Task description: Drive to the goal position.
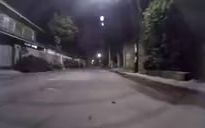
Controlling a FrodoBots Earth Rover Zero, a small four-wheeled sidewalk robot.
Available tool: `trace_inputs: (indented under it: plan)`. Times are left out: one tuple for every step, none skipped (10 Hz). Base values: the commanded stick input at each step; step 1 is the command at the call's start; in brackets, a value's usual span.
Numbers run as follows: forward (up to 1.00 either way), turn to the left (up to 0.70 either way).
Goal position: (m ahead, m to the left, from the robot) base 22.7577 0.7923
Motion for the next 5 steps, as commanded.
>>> trace_inputs:
  plan:
    - [0.7, 0.0]
    - [0.7, 0.0]
    - [0.7, 0.0]
    - [0.7, 0.0]
    - [0.7, 0.0]
